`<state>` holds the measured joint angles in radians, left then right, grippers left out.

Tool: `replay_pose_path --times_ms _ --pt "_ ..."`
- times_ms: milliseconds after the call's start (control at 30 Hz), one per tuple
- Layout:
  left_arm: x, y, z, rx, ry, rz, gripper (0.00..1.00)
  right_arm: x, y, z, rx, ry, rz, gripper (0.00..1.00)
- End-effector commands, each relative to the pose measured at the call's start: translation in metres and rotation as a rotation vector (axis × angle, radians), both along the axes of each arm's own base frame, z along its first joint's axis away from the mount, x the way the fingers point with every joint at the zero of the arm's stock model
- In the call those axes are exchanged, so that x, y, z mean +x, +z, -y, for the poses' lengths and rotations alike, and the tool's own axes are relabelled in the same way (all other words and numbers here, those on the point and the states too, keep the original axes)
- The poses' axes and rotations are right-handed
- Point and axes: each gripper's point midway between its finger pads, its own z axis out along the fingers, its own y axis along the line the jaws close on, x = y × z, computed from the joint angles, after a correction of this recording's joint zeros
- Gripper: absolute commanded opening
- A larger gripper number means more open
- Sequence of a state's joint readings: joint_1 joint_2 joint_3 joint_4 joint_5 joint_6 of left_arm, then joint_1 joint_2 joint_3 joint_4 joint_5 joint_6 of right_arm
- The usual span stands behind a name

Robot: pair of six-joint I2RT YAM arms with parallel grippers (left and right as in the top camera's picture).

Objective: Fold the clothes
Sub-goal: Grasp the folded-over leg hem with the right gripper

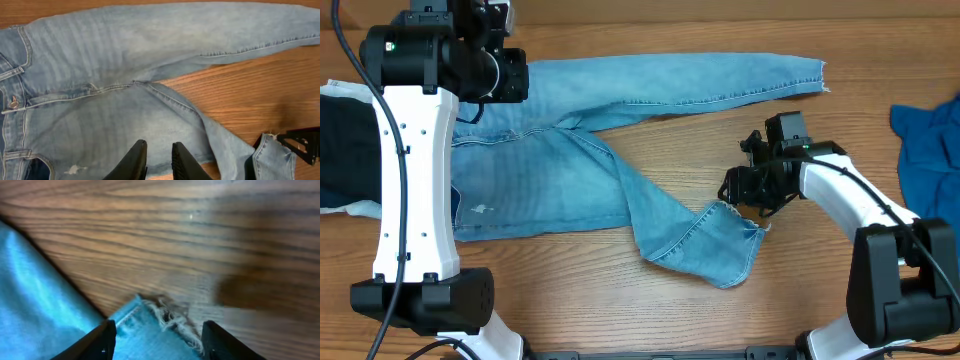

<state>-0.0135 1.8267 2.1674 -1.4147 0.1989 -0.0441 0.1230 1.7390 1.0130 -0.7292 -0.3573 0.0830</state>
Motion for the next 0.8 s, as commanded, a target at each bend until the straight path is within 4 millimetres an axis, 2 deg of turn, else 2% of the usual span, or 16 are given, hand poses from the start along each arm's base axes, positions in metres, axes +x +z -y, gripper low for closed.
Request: replay_pose_path --times_ms 0,167,233,267,333,433,633,700,767 --pt "-0.006 0.018 0.006 -0.021 -0.033 0.047 0.21 -0.003 -0.004 0.000 0.011 0.035 0.050 0.60" --pt "-0.006 0.018 0.006 -0.025 -0.035 0.047 0.21 -0.021 -0.013 -0.006 0.050 0.069 0.009 0.59" --pt "-0.006 0.018 0.006 -0.025 -0.035 0.047 0.22 -0.030 -0.015 -0.008 0.070 0.072 -0.021 0.54" --pt "-0.006 0.018 0.006 -0.025 -0.035 0.047 0.22 -0.034 -0.014 -0.011 0.089 0.094 -0.030 0.47" --pt "-0.006 0.018 0.006 -0.025 -0.035 0.047 0.22 -0.036 -0.014 -0.011 0.091 0.093 -0.038 0.42" --pt "-0.006 0.018 0.006 -0.025 -0.035 0.047 0.22 -0.034 -0.013 -0.011 0.090 0.094 -0.031 0.33" --pt "-0.006 0.018 0.006 -0.024 -0.035 0.048 0.22 -0.030 -0.018 -0.003 0.033 0.086 -0.012 0.08" --pt "-0.006 0.018 0.006 -0.024 -0.035 0.048 0.22 -0.029 -0.018 -0.002 0.031 0.086 -0.010 0.04" --pt "-0.006 0.018 0.006 -0.025 -0.035 0.048 0.22 -0.029 -0.018 -0.002 0.031 0.082 -0.011 0.04"
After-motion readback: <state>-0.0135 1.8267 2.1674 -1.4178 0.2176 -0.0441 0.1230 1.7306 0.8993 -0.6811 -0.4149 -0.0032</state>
